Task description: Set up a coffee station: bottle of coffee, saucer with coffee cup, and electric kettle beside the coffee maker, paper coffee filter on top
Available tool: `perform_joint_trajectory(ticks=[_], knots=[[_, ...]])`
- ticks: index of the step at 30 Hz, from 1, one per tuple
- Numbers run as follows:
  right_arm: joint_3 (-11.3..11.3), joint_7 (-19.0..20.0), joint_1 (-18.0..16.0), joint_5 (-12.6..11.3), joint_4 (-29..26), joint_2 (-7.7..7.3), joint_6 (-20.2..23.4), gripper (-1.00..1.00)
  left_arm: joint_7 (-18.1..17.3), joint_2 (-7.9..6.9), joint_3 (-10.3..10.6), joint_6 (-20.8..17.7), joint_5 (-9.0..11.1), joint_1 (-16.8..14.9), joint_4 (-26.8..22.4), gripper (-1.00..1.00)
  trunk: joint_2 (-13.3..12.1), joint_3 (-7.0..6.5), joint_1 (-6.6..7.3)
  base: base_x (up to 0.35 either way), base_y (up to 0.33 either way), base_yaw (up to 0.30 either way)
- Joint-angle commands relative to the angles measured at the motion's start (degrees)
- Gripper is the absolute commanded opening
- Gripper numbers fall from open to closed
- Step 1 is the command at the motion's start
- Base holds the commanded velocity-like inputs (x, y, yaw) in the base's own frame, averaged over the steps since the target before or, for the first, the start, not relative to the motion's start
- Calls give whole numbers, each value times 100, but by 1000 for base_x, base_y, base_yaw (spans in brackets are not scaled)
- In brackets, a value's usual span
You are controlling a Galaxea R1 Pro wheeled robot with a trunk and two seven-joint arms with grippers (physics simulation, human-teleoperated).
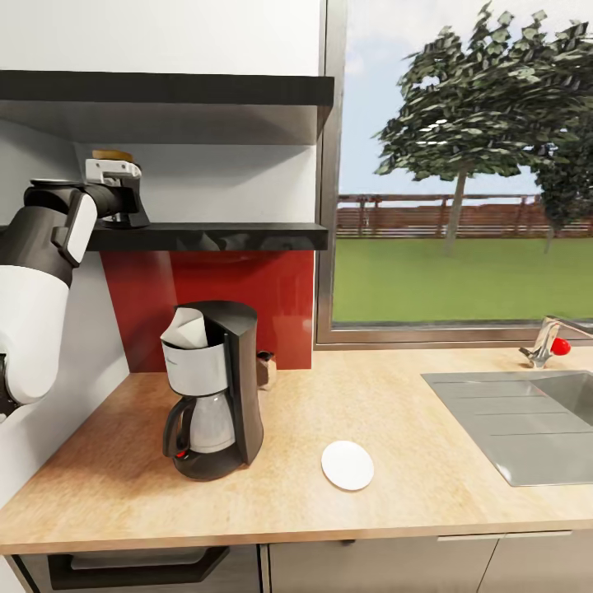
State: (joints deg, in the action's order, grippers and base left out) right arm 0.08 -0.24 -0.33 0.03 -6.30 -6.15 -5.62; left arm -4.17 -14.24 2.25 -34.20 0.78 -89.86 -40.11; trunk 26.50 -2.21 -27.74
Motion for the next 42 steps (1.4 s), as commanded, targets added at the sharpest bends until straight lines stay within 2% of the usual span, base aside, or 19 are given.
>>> perform_joint_trajectory(ticks=[1, 16, 22, 28, 42], knots=[[1, -2, -2, 1, 6, 0, -19, 100, -19, -7, 21, -25, 1, -1, -6, -100, 3, 2, -2, 0, 0, 0], [1, -2, -2, -2, 6, 0, -18, 100, -30, 25, 32, -43, 10, -8, -42, -100, 3, 2, -2, 0, 0, 0], [1, -2, -2, -3, 6, 0, -18, 100, -31, 26, 22, -317, 4, -14, -444, -100, 3, 2, -2, -23, 0, 0], [1, -2, -2, -3, 6, 0, -18, 100, -38, 27, 16, -498, 9, -14, -653, -100, 3, 2, -2, -253, 0, 0], [9, -2, -2, 5, -9, 0, -27, 100, -40, 27, 28, -517, 10, -14, -674, -100, 3, 2, -2, -332, -19, 0]])
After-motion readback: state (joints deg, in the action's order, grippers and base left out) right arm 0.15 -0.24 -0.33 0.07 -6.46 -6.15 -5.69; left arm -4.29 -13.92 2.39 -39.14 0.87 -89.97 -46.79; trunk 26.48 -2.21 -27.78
